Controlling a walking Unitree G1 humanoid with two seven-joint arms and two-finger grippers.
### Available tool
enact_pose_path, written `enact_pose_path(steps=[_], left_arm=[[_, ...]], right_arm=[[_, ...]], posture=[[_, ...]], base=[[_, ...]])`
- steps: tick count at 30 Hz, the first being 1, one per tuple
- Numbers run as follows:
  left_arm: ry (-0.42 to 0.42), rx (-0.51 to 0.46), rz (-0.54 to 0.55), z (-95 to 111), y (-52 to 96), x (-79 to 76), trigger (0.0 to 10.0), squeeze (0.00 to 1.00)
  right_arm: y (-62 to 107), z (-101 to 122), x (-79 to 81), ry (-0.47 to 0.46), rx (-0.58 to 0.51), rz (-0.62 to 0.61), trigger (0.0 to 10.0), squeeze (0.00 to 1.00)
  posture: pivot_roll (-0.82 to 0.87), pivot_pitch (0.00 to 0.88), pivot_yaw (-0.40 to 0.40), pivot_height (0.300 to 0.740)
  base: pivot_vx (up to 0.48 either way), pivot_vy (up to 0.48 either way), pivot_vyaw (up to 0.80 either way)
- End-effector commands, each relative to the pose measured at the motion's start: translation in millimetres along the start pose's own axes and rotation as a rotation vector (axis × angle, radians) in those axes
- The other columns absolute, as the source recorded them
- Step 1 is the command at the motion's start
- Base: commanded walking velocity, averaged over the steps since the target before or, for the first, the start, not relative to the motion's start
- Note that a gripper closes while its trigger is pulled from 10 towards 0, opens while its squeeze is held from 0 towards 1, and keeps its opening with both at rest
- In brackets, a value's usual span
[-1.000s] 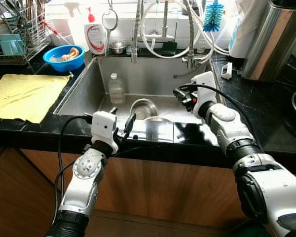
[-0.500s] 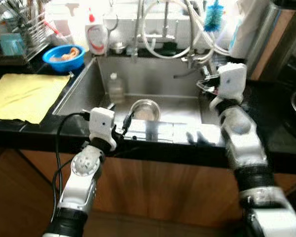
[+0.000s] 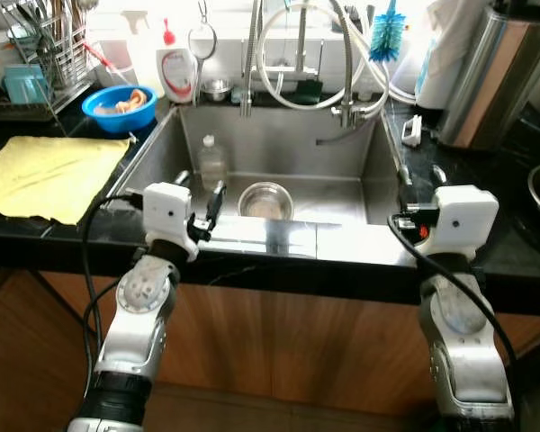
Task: Kitchen organization
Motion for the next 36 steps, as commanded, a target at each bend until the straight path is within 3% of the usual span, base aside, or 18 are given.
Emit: enact_pose_path(steps=[1, 6, 10, 16, 24, 30, 36], left_arm=[[-0.031, 0.025, 0.036, -6, 4.9, 10.6, 10.0, 0.00], [-0.048, 0.044, 0.080, -9, 9.5, 26.9, 10.0, 0.00], [-0.059, 0.040, 0.100, -7, 10.4, 36.6, 10.0, 0.00], [-0.031, 0.017, 0.087, -4, 9.9, 31.1, 10.0, 0.00], [-0.017, 0.022, 0.054, -8, 7.9, 19.5, 10.0, 0.00], [-0.005, 0.014, 0.038, -8, 5.9, 13.6, 10.0, 0.00], [-0.001, 0.024, 0.040, -11, 4.9, 15.0, 10.0, 0.00]], right_arm=[[2.8, 5, -0.4, -0.009, -0.009, -0.015, 10.0, 0.00], [9.8, 3, -5.4, 0.009, 0.008, -0.019, 10.0, 0.00], [19.5, 1, -19.2, 0.019, 0.017, -0.056, 10.0, 0.00], [20.1, 2, -26.2, 0.022, 0.020, -0.086, 10.0, 0.00], [25.3, -3, -18.2, -0.018, 0.062, -0.093, 10.0, 0.00], [20.2, -3, -23.4, -0.050, 0.081, -0.113, 10.0, 0.00], [18.9, -5, -25.9, -0.078, 0.088, -0.124, 10.0, 0.00]], posture=[[-0.04, 0.000, 0.033, 0.740], [-0.04, 0.000, 0.033, 0.740], [-0.03, 0.000, 0.037, 0.740], [-0.04, 0.000, 0.042, 0.740], [-0.04, 0.000, 0.046, 0.740], [-0.05, 0.000, 0.043, 0.740], [-0.06, 0.000, 0.037, 0.740]], base=[[0.000, 0.000, 0.00], [0.000, 0.000, 0.00], [0.000, 0.000, 0.00], [0.000, 0.000, 0.00], [0.000, 0.000, 0.00], [0.000, -0.394, 0.00], [0.000, -0.199, -0.63]])
Point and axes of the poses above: a point about 5 cm out from each wrist's last joint towards the gripper, its own y axis pointing back from the gripper into the wrist, its own z axis along the axis of the wrist's last joint, x = y × z, the point moved 1 cm from there along -y, pointing out of the wrist towards the gripper, and after that the axes turned 1 degree about y, right-handed, at the moved point
